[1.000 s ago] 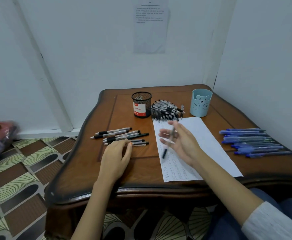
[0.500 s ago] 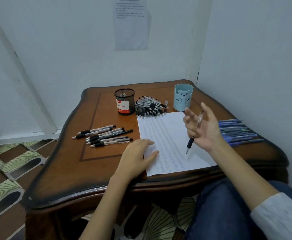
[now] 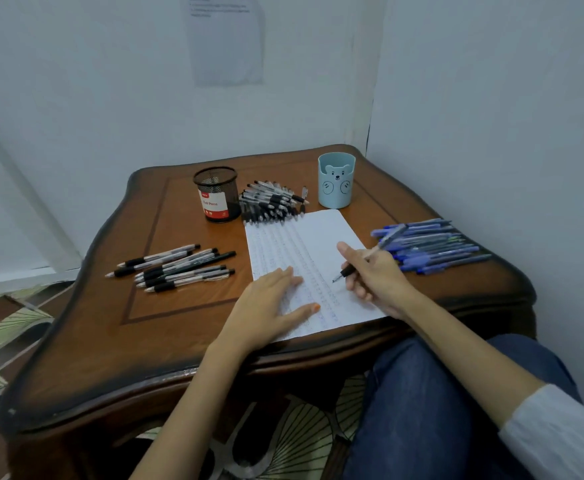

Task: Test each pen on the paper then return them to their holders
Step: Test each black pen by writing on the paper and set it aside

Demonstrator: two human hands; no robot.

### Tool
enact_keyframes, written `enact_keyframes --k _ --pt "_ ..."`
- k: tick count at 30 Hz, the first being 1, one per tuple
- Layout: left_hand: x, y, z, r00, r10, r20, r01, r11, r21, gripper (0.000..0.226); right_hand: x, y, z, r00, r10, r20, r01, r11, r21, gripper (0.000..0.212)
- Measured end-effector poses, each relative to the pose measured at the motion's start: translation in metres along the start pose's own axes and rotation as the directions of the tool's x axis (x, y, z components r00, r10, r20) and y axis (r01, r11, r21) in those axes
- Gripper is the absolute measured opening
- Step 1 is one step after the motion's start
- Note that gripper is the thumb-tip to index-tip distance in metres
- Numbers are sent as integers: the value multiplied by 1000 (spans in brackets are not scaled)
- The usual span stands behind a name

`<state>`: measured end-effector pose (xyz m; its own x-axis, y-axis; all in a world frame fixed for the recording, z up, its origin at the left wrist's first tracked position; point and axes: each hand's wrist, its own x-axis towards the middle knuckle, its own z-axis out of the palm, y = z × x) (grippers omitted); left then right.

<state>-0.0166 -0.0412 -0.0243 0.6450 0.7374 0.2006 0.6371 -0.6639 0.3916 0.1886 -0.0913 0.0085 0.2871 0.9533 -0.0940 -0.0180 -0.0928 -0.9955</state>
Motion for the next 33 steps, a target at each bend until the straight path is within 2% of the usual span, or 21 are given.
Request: enact_keyframes --k 2,6,10,12,16,25,33 --pt "0 -1 1 1000 -1 -1 1 1000 0 71 -4 2 3 997 -75 22 77 994 -83 39" --pt "-1 0 1 1000 -8 9 8 1000 -16 71 -9 6 4 990 -139 -2 136 968 -210 39" --pt "-1 1 0 1000 -15 14 15 1000 -20 74 -9 12 3 987 -158 -30 148 963 -226 40" --pt "-1 1 0 1000 -19 17 20 1000 -21 77 -9 13 4 980 -189 -58 165 942 -291 44" --pt "-1 0 1 1000 -22 21 22 999 -22 80 -7 18 3 961 -275 -14 251 895 -368 38" --pt "-1 0 2 999 -32 13 32 999 -41 86 -3 22 3 952 -304 38 296 879 -373 36" --pt "-2 1 2 999 -36 20 37 998 -45 86 0 21 1 959 -283 29 273 887 -371 35"
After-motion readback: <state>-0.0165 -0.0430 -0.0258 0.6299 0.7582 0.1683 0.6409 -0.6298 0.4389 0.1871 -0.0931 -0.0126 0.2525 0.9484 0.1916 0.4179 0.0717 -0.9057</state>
